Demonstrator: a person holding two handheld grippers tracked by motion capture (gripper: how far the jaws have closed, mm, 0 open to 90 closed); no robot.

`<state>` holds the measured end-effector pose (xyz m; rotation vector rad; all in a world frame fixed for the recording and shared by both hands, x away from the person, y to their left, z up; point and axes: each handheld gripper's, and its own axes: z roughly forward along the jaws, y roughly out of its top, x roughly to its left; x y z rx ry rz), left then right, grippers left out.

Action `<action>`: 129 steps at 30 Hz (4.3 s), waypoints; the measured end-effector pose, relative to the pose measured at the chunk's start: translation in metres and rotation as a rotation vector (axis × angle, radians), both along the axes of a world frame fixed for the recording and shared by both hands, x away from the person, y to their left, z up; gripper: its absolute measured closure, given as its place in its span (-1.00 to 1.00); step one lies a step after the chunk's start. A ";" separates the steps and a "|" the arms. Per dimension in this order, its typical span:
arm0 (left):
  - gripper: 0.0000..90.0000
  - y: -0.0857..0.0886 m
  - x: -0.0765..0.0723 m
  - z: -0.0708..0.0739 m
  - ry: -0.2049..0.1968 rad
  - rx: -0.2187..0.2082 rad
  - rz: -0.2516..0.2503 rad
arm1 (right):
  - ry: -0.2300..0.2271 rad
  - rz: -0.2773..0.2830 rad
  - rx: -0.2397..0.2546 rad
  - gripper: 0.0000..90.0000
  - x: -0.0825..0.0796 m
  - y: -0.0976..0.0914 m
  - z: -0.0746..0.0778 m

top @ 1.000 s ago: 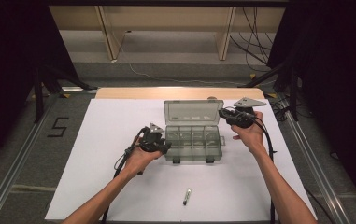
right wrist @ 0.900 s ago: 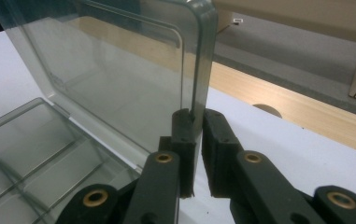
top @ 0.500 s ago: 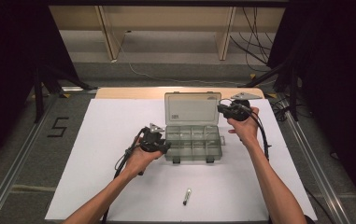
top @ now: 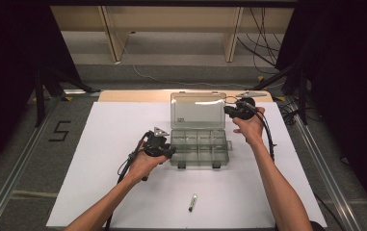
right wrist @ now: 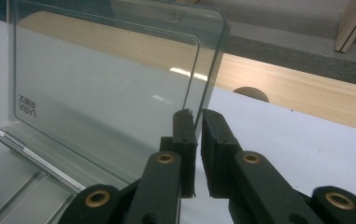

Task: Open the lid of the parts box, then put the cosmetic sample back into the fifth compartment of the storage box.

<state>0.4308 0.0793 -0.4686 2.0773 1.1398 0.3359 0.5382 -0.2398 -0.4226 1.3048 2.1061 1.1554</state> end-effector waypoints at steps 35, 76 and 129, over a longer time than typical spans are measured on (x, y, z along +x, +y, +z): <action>-0.35 0.039 -0.013 0.027 -0.054 -0.181 0.059 | -0.033 0.322 -0.096 -0.26 -0.076 0.052 0.034; -0.62 0.062 -0.088 0.044 -0.229 -0.214 -0.002 | 0.044 0.529 -0.184 -0.47 -0.176 0.080 0.018; -0.65 0.073 -0.122 0.052 -0.336 -0.254 0.000 | 0.217 0.721 -0.361 -0.59 -0.227 0.120 -0.043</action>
